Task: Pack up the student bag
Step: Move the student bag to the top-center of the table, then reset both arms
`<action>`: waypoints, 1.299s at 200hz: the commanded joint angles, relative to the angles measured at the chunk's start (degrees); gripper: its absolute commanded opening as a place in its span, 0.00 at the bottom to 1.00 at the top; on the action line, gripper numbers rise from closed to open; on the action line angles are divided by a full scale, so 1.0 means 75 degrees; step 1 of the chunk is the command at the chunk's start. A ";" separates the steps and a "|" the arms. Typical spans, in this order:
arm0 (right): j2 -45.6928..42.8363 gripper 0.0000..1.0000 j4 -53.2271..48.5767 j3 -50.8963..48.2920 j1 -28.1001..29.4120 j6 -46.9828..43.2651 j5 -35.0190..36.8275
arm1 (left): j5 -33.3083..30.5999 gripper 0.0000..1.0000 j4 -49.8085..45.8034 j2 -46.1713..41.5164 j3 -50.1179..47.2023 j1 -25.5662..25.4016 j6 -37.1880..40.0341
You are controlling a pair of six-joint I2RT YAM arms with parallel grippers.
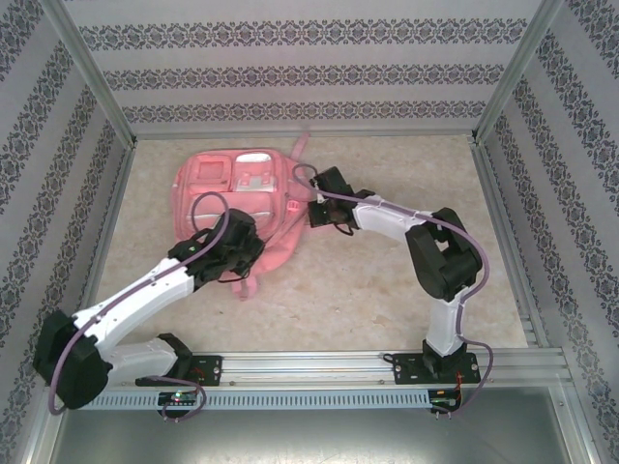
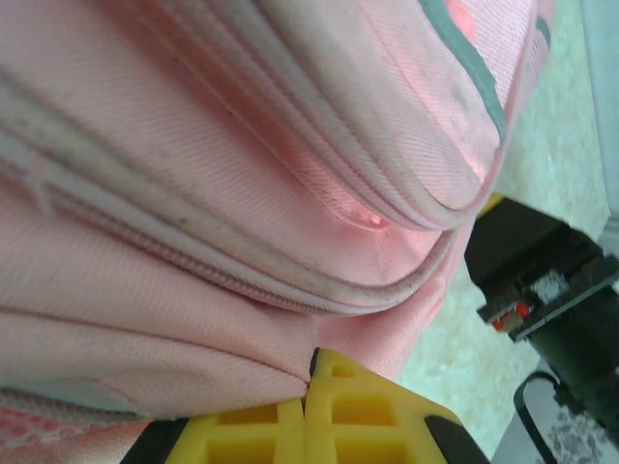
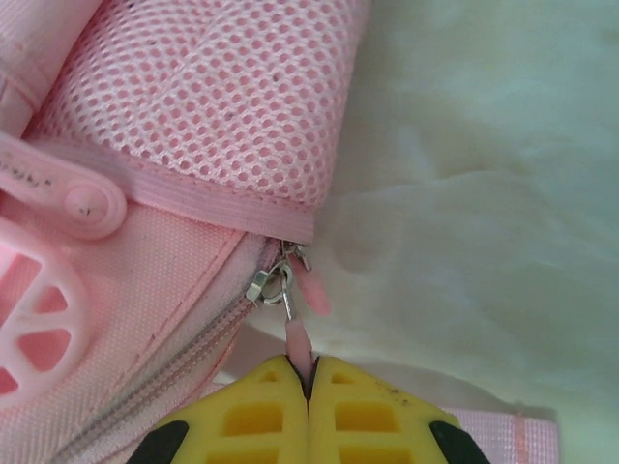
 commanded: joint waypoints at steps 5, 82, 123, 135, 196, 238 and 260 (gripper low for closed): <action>-0.0218 0.00 -0.0356 -0.0224 -0.1002 0.0217 0.1531 | 0.0243 0.00 0.0293 0.0525 0.0727 -0.0550 0.0389; -0.0714 0.31 -0.0419 -0.0272 -0.1340 0.0155 0.1318 | 0.0483 0.62 -0.0447 0.1941 0.2607 -0.0912 0.1684; -0.1929 0.46 -0.0388 -0.0856 -0.1387 0.0066 0.1531 | -0.0552 0.90 -0.2049 0.1699 0.3724 -0.0613 0.3349; -0.2454 0.53 -0.0359 -0.1094 -0.1422 -0.0017 0.1623 | -0.0893 0.98 -0.2477 0.1593 0.3995 -0.0301 0.3906; -0.5331 0.98 -0.0081 -0.2488 -0.2180 -0.0317 0.2185 | -0.3349 1.00 -0.2414 0.1063 0.3233 0.2250 0.6413; -0.6439 0.98 0.1337 -0.4160 -0.2964 -0.1169 0.2024 | -0.4235 1.00 0.1208 0.1010 0.0587 0.3489 0.8336; -0.6652 0.98 0.2236 -0.5100 -0.3037 -0.1820 0.2189 | -0.4095 0.99 0.2166 0.1622 -0.0047 0.4032 0.9005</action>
